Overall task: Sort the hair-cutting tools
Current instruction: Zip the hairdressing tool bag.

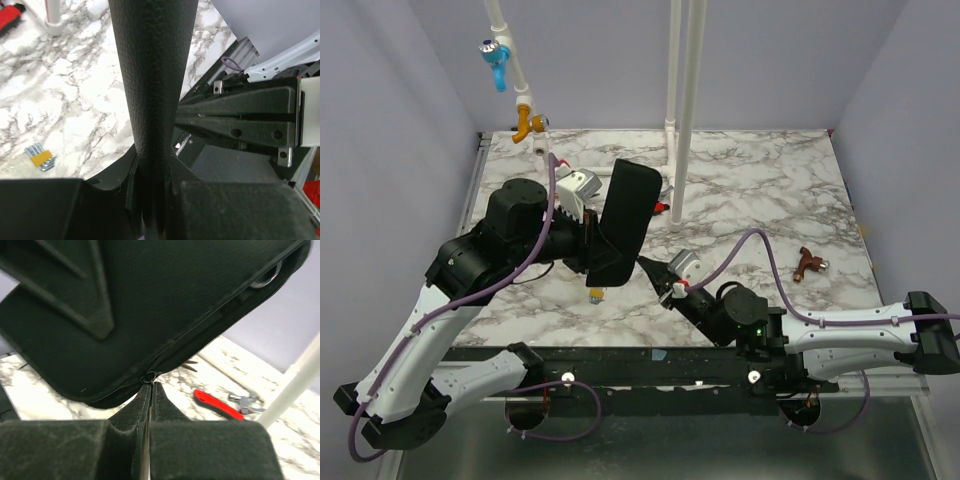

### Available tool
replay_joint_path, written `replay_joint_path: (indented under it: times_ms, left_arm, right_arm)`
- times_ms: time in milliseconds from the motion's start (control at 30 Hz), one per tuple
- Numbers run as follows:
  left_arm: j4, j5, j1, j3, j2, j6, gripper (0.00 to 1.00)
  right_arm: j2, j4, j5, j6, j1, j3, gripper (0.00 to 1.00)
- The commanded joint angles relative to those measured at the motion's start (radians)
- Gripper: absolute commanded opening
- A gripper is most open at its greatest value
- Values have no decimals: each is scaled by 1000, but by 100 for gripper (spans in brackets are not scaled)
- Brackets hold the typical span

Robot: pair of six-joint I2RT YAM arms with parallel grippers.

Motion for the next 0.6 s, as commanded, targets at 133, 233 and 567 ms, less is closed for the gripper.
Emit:
replay_joint_path:
  times_ms: [133, 233, 567]
  left_arm:
    - [92, 136, -12, -151, -103, -32, 0]
    - [113, 147, -17, -205, -127, -38, 0]
    - [122, 189, -26, -356, -238, -12, 0]
  right_arm:
    - [13, 155, 181, -225, -7, 12, 1]
    - [26, 191, 199, -291, -7, 26, 1]
    - [10, 217, 243, -480, -7, 53, 1]
